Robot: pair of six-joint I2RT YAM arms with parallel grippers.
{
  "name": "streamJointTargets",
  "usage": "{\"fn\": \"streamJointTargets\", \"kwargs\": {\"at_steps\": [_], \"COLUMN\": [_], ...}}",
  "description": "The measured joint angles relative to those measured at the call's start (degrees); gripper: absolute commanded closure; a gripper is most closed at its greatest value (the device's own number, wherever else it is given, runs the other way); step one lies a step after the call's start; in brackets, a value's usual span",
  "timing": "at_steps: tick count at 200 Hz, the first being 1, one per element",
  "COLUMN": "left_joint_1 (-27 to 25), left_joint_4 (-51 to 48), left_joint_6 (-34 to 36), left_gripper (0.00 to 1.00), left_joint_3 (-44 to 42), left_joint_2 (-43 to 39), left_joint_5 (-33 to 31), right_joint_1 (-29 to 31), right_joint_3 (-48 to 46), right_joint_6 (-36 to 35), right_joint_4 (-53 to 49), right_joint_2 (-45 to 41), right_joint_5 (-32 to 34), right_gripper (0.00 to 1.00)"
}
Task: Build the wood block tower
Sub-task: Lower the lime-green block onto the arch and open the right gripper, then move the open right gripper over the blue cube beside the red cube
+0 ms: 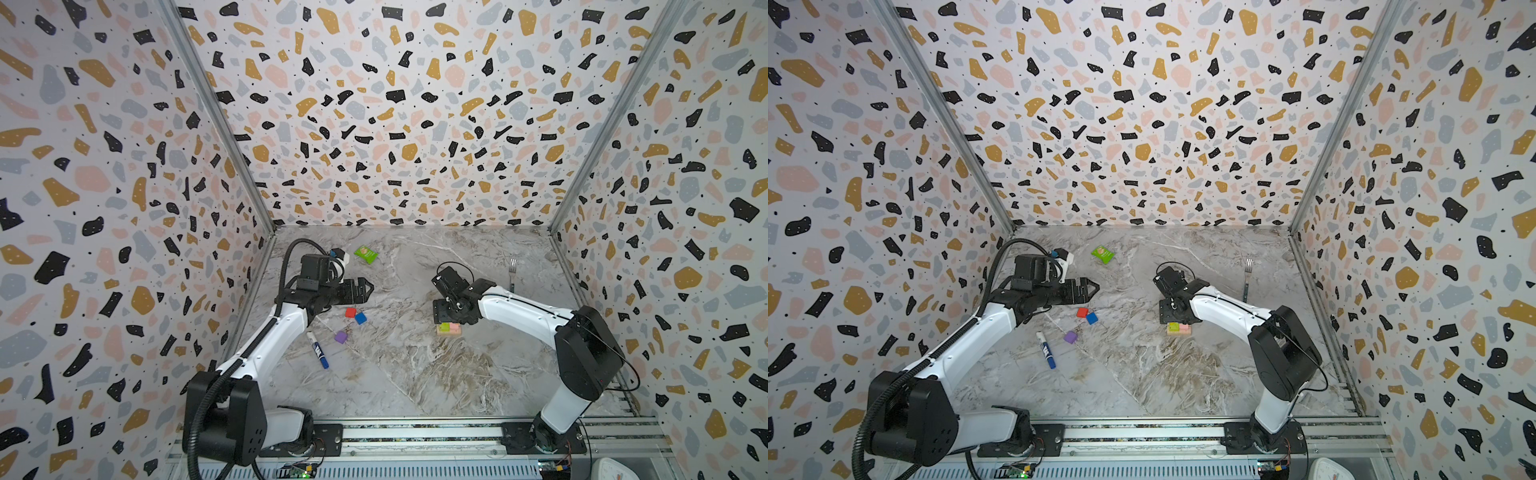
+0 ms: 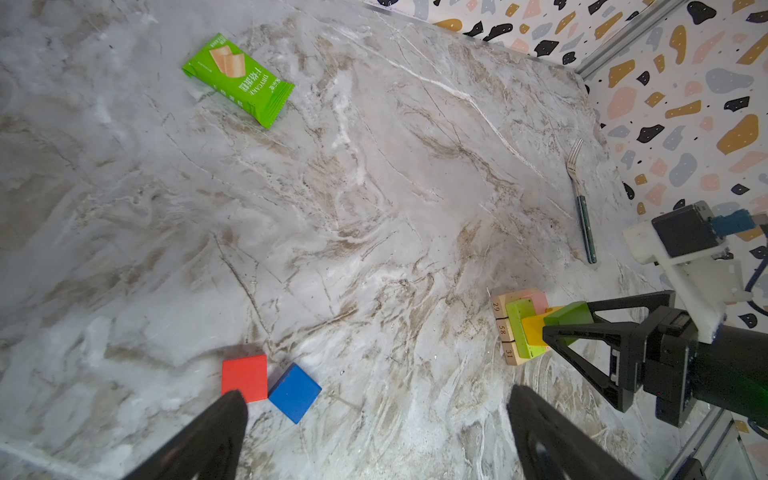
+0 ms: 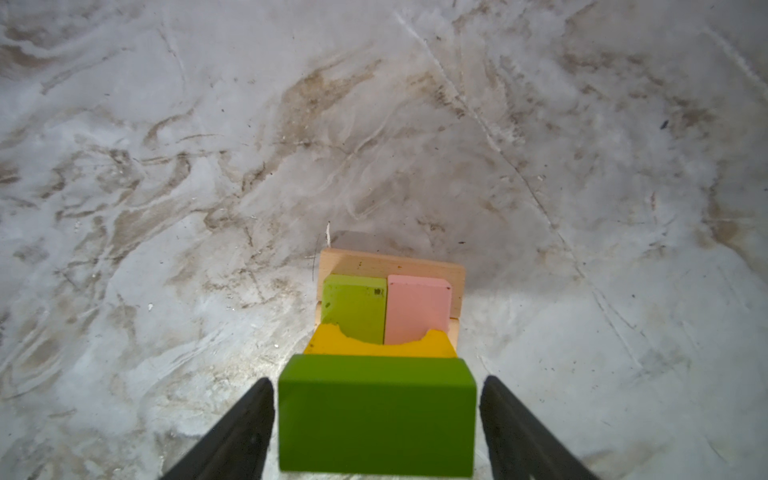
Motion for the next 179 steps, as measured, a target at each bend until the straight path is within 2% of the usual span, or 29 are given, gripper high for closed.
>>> {"fn": "streamJointTargets", "kwargs": {"at_steps": [35,78,136,179], "left_joint_1": [0.0,0.0,0.0,1.1], "left_joint_4": [0.0,0.0,0.0,0.0], "left_joint_6": [0.0,0.0,-0.2,-0.9], "left_gripper": [0.01,0.01,0.01,0.01], "left_joint_3": [0.0,0.0,0.0,0.0], "left_joint_2": [0.0,0.0,0.5,1.5], "left_joint_5": [0.0,0.0,0.0,0.0], "right_joint_1": [0.0,0.0,0.4,1.6], "right_joint_3": [0.2,1.8,4.0,5.9], "right_joint_6": [-0.2,-1.5,-7.4,-12.7], "right_joint_4": [-0.7,-2.3,-1.4,1.1], "right_joint_2": [0.0,-2.8,-9.5,-10.2], "right_joint_5": [0.0,0.2,-2.1,-6.4], "right_gripper": [0.08,0.06,0.12,0.15]}}
